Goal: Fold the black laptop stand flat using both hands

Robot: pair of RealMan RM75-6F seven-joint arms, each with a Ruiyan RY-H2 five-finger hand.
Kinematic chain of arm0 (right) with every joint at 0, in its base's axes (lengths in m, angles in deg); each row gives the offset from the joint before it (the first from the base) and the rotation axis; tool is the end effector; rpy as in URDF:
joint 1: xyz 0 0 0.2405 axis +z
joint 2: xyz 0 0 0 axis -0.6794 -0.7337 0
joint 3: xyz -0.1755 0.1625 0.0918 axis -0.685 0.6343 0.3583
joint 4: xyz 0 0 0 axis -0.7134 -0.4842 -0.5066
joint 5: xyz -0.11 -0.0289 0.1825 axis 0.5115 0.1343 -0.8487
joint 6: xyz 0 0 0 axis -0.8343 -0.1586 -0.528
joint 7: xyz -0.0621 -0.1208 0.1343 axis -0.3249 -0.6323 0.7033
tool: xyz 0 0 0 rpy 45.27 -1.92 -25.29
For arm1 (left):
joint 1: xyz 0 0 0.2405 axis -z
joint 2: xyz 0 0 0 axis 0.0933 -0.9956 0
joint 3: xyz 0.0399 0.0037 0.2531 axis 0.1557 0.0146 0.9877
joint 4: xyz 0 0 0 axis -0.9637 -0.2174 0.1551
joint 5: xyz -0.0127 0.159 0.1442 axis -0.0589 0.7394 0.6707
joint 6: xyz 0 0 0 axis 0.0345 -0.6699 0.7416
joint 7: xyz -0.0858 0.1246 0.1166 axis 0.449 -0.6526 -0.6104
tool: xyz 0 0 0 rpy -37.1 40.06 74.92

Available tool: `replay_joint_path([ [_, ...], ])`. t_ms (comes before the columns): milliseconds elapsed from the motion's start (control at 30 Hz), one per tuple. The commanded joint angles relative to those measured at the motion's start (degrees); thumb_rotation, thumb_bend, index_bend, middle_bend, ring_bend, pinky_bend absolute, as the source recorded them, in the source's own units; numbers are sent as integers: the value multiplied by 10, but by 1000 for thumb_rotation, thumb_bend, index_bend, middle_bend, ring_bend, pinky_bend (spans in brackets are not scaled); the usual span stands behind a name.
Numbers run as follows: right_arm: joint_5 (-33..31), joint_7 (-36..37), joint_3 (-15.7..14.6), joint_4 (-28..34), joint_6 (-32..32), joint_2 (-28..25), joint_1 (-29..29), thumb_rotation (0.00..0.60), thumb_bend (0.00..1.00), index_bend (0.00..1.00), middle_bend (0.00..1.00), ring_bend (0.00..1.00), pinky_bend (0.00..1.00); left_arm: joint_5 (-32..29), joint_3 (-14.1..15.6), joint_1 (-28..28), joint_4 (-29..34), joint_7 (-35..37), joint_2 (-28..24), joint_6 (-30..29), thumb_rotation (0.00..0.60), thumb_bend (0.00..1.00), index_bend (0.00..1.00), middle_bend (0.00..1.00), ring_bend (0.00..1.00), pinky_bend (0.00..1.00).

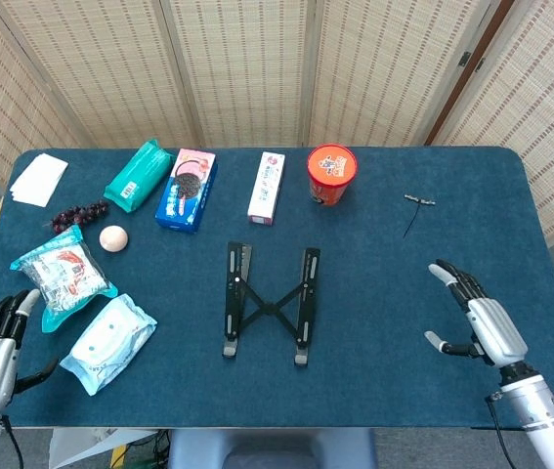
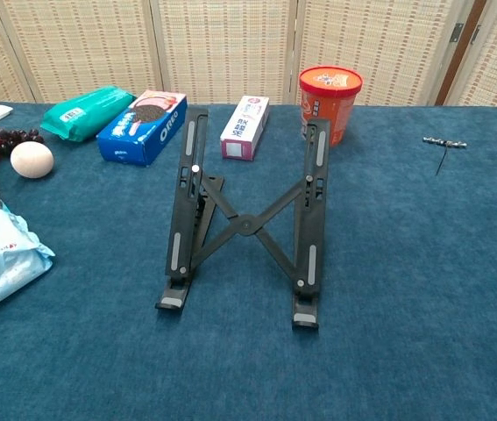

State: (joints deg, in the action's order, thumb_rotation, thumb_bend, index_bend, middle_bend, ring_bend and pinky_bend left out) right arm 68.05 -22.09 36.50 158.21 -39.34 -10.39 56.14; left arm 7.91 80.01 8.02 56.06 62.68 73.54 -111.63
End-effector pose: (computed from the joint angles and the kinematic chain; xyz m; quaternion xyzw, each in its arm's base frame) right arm -0.2518 -0.2629 0.1242 0.5750 -0.5386 0.4756 0.3912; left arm -0.2770 0.2133 0.1457 -0.5748 -0.3925 -0.3878 0.6043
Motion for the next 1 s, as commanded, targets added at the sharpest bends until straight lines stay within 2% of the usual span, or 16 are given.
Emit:
replay_joint_path([
  [33, -5, 59, 8, -9, 38, 8, 29, 600, 177, 0, 14, 0, 0, 1, 1, 0, 0, -2, 1, 1, 600, 179, 48, 71, 50, 0],
  [233, -2, 167, 17, -28, 92, 20, 74, 600, 175, 0, 14, 0, 0, 1, 0, 0, 2, -1, 0, 1, 600, 179, 48, 71, 50, 0],
  [333, 0, 195, 20, -41, 112, 27, 92, 600, 170, 0, 14, 0, 0, 0, 0, 0, 3, 0, -1, 0, 600, 178, 48, 71, 50, 0],
  [533, -8, 259, 32, -66, 147, 50, 129, 600, 100, 0, 14, 0, 0, -1, 0, 0, 4, -1, -1, 1, 600, 179, 48, 71, 50, 0],
  [1000, -9, 458, 55, -163, 228, 139, 227, 600, 76, 0, 14, 0, 0, -1, -1, 1, 8, -5, -3, 1, 600, 179, 48, 71, 51, 0],
])
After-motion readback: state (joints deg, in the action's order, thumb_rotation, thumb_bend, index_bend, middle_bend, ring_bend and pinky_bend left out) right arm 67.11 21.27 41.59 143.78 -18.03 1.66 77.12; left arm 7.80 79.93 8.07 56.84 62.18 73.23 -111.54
